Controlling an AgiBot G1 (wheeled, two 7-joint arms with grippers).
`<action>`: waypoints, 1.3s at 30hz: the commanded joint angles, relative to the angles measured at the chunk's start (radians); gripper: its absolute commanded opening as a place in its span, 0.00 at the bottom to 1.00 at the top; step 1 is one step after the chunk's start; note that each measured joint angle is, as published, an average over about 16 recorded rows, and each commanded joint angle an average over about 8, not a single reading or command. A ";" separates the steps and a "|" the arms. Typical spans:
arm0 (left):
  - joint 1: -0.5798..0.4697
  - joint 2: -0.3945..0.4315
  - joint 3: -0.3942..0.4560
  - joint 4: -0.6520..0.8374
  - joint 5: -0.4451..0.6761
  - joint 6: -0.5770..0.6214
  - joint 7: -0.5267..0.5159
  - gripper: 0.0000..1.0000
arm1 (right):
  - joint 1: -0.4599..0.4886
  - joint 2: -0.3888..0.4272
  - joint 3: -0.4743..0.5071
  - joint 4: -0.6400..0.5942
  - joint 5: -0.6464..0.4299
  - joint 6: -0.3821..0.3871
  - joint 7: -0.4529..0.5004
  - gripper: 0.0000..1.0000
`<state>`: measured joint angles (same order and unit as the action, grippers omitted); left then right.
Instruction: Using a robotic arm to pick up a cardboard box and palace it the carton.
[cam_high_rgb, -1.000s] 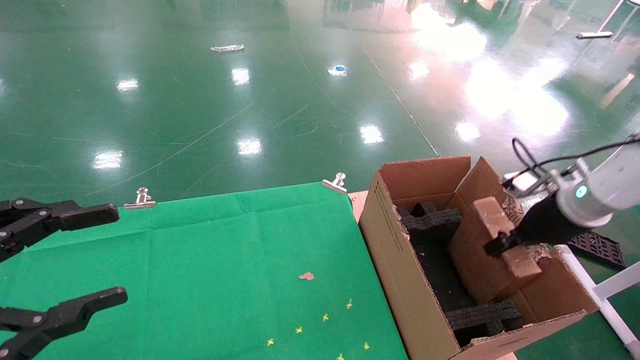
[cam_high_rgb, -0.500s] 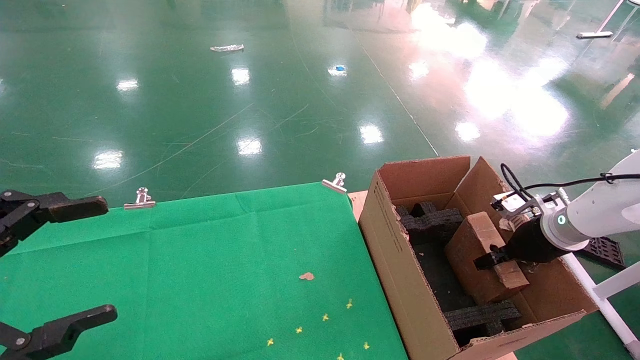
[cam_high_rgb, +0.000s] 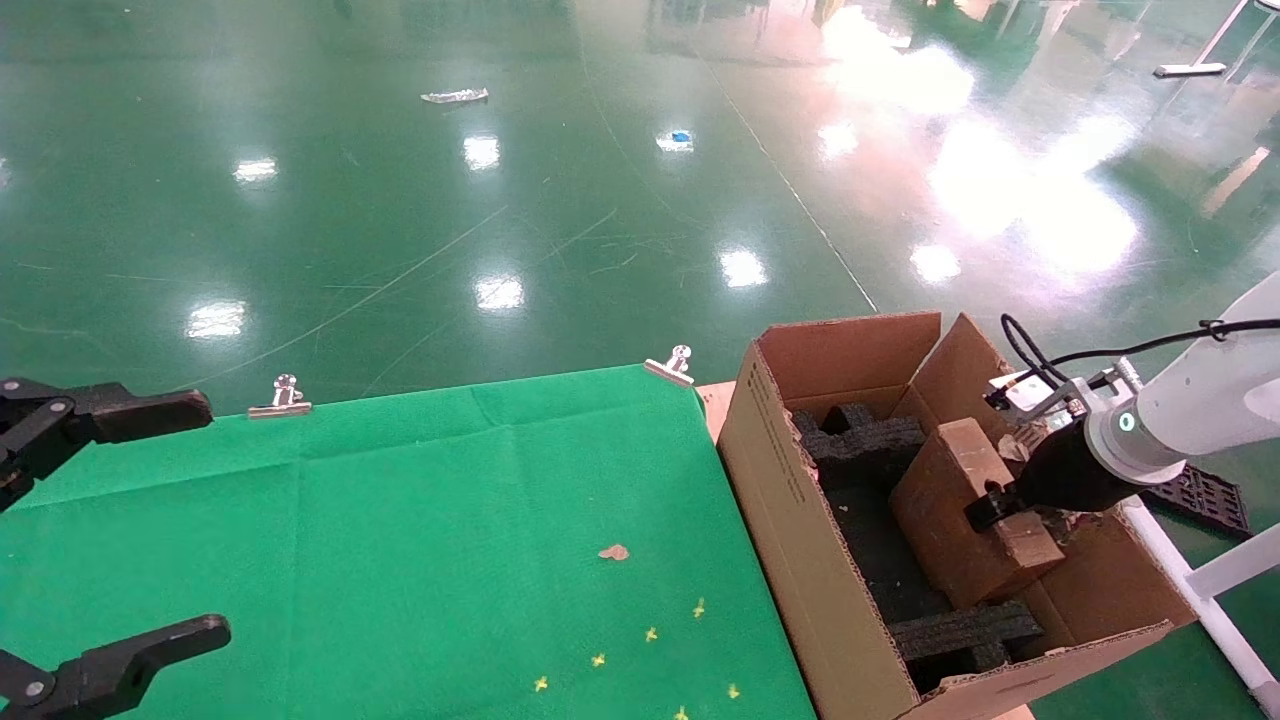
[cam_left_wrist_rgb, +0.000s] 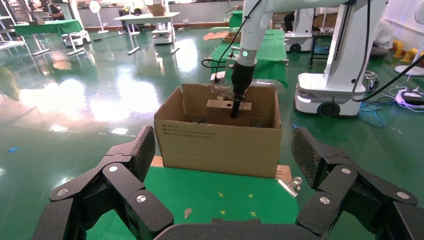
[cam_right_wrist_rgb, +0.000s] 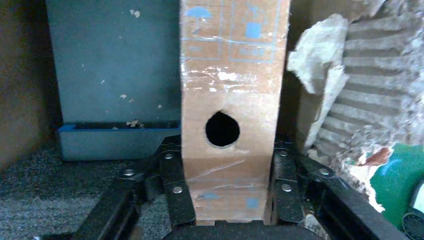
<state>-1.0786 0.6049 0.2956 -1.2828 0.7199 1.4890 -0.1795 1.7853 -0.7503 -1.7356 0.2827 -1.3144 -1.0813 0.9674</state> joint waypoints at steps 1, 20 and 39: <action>0.000 0.000 0.000 0.000 0.000 0.000 0.000 1.00 | 0.004 -0.006 -0.002 -0.006 -0.003 -0.004 -0.002 1.00; 0.000 0.000 0.001 0.000 -0.001 -0.001 0.001 1.00 | 0.158 0.023 0.028 0.066 0.001 -0.012 -0.097 1.00; 0.000 -0.001 0.002 0.000 -0.002 -0.001 0.001 1.00 | 0.579 0.320 0.104 0.718 -0.095 0.049 0.016 1.00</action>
<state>-1.0789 0.6040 0.2976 -1.2826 0.7183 1.4880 -0.1784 2.3546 -0.4433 -1.6299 0.9732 -1.4059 -1.0346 0.9628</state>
